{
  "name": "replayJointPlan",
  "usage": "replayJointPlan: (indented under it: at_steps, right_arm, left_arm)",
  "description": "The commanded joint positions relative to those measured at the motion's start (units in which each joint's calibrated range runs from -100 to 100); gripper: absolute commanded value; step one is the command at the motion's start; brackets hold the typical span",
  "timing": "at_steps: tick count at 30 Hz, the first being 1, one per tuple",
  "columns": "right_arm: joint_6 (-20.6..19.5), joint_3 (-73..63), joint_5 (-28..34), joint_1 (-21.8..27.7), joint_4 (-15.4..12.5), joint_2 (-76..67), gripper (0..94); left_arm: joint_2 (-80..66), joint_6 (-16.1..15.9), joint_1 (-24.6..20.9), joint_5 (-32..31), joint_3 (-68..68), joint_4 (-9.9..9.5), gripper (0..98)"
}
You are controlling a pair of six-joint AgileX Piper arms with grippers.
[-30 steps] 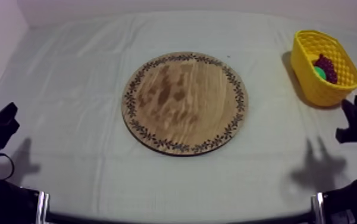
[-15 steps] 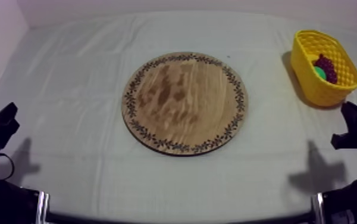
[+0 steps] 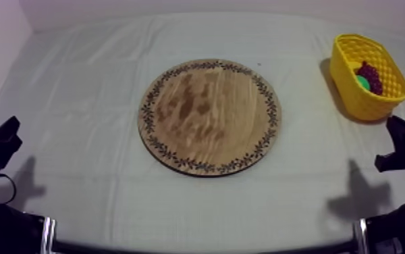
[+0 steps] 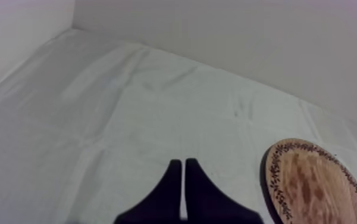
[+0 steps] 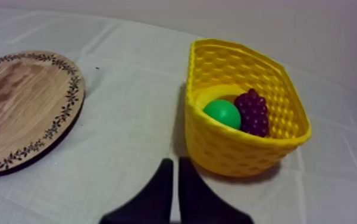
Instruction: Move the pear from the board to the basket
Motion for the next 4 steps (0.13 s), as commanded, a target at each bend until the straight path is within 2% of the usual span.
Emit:
replayJointPlan:
  at_steps: [1,4]
  right_arm:
    - [-0.10,0.02,-0.09,-0.07,-0.03,0.00,0.7]
    - [-0.20,0.02,-0.09,-0.23,-0.03,0.00,0.7]
  left_arm:
    - [0.00,0.01,0.02,-0.01,0.00,-0.02,0.1]
    - [0.00,0.01,0.02,-0.01,0.00,-0.02,0.1]
